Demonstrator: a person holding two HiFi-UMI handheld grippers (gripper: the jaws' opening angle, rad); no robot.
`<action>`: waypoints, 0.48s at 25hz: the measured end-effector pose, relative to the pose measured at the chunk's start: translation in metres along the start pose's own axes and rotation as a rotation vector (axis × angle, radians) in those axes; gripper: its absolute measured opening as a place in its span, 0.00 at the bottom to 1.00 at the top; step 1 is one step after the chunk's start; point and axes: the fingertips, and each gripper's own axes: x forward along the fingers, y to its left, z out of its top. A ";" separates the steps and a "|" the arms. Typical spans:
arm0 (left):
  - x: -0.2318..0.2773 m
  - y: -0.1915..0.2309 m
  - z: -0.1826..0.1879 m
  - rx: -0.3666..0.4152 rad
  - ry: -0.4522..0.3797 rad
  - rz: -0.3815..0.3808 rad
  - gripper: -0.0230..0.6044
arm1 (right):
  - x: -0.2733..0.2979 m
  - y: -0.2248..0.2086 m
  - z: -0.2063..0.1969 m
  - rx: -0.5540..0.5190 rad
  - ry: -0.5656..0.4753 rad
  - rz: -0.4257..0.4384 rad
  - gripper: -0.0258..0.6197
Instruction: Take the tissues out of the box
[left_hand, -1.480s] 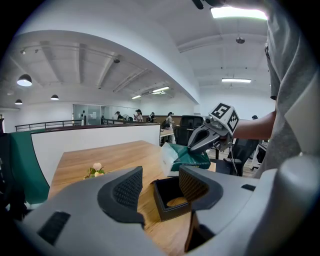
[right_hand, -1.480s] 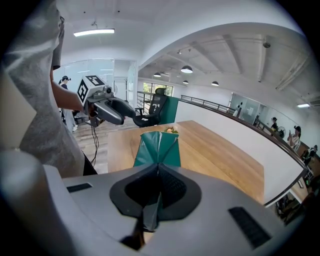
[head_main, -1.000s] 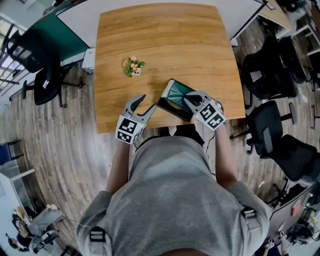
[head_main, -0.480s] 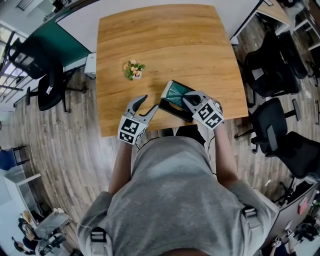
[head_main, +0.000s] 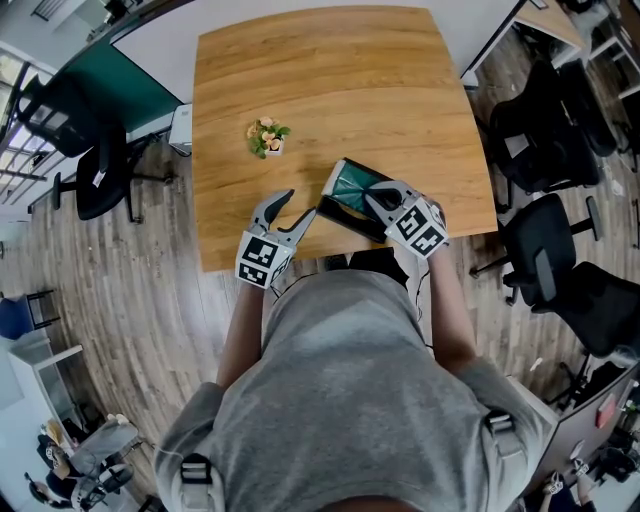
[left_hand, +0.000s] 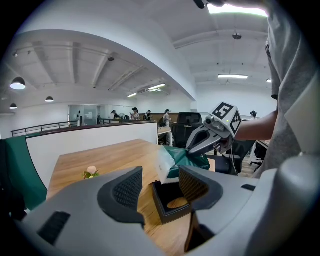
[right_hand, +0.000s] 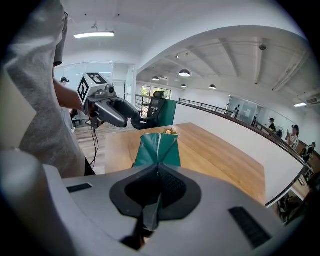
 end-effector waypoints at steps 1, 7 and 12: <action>0.000 0.000 -0.001 -0.002 0.002 0.000 0.42 | 0.000 0.000 0.000 0.001 -0.001 0.001 0.05; 0.002 0.000 -0.002 -0.005 0.003 0.001 0.42 | 0.004 -0.002 -0.003 0.003 -0.004 0.003 0.05; 0.003 0.003 -0.003 -0.008 0.014 -0.001 0.42 | 0.006 -0.002 -0.006 0.011 -0.002 0.004 0.05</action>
